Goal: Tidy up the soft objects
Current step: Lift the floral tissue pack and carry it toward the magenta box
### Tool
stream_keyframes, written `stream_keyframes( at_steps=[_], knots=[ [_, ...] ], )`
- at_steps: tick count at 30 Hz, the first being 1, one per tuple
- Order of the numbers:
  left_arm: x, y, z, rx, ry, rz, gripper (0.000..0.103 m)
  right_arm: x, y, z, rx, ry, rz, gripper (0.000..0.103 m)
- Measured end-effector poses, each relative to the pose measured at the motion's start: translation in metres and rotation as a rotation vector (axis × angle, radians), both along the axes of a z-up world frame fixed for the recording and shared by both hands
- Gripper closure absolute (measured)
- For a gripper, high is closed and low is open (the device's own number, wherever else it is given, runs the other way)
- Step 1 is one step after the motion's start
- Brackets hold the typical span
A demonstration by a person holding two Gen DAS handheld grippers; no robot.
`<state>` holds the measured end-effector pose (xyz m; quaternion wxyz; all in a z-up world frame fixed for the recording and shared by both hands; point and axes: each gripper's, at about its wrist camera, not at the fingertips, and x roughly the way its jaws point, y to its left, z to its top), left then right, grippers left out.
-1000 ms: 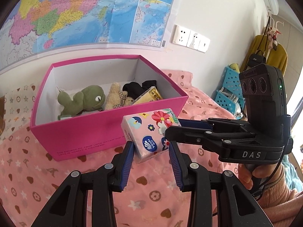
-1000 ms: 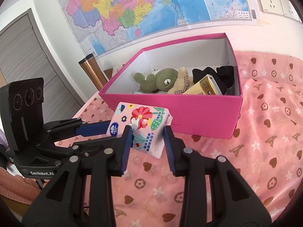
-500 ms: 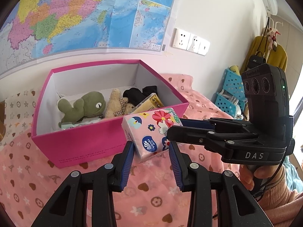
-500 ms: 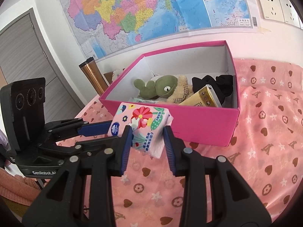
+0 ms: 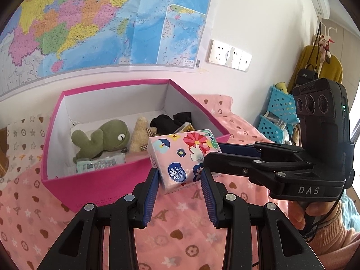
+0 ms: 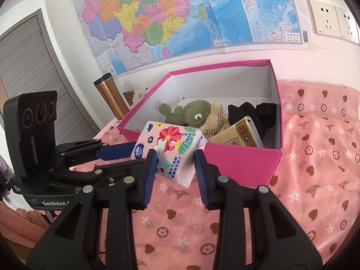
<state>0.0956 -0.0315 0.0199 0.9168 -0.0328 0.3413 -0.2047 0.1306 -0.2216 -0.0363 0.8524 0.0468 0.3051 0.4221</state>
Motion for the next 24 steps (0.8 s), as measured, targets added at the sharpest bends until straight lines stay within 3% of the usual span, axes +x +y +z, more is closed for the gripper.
stream_keyframes(
  at_steps=[24],
  knots=[
    [0.02, 0.002, 0.008, -0.002, -0.025, 0.012, 0.066, 0.015, 0.004, 0.01, -0.009, -0.029, -0.009, 0.066]
  ],
)
